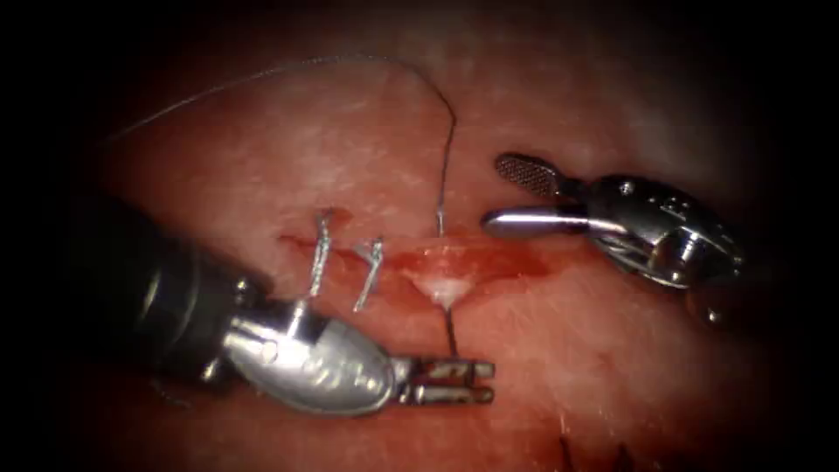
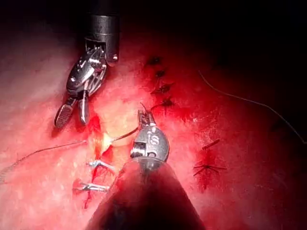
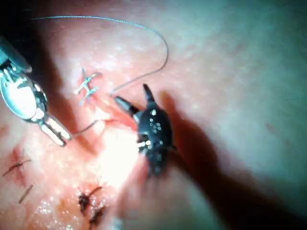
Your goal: Wound Closure
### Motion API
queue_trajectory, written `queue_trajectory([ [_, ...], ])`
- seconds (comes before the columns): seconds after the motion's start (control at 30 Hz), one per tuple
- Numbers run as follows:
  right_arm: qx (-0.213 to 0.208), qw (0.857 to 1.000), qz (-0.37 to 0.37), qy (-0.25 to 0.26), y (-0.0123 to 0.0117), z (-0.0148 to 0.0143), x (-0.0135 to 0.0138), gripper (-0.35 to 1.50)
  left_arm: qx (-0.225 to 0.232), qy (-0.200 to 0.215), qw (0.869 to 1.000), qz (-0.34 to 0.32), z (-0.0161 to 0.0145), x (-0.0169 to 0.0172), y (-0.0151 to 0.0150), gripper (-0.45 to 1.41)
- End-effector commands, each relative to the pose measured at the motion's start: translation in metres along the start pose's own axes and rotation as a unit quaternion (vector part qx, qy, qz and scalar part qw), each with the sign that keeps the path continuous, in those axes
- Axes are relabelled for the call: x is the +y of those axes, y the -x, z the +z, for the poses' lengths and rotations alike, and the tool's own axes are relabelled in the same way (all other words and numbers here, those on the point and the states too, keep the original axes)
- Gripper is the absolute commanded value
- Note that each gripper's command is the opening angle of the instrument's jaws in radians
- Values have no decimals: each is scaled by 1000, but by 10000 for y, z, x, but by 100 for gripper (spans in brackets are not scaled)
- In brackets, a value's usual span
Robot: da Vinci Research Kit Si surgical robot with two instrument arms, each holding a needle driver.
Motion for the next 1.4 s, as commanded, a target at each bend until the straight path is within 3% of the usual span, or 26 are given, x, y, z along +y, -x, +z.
queue_trajectory([
  [0.03, -2, 1000, 5, -8, 10, 5, -8, 104, -2, 5, 1000, -14, 5, 11, 6, -45],
  [0.2, -20, 999, 11, -33, 11, 3, -17, 88, 8, 42, 998, -50, -2, 21, -2, -45],
  [0.3, -22, 999, 11, -40, 10, 2, -19, 89, 8, 44, 997, -55, -6, 23, -6, -45],
  [0.33, -22, 999, 11, -40, 10, 2, -19, 98, 5, 39, 998, -55, -7, 22, -8, -45],
  [0.4, -23, 998, 23, -44, 11, 1, -22, 109, -11, 6, 1000, -9, -11, 15, -15, -45],
  [0.57, -31, 993, 77, -80, 14, -2, -31, 99, -38, -48, 996, 64, -19, -1, -26, -45],
  [0.7, -38, 989, 93, -107, 6, -5, -44, 89, -92, -113, 979, 145, -35, -37, -45, -45],
  [0.97, -39, 988, 105, -111, -12, -14, -46, 88, -121, -169, 957, 201, -63, -63, -57, -45],
  [1.23, -42, 986, 119, -113, -13, -19, -44, 84, -115, -164, 956, 217, -41, -45, -37, -45],
  [1.4, -52, 976, 177, -114, -13, -15, -48, 79, -142, -155, 949, 235, -13, -34, -10, -45],
])
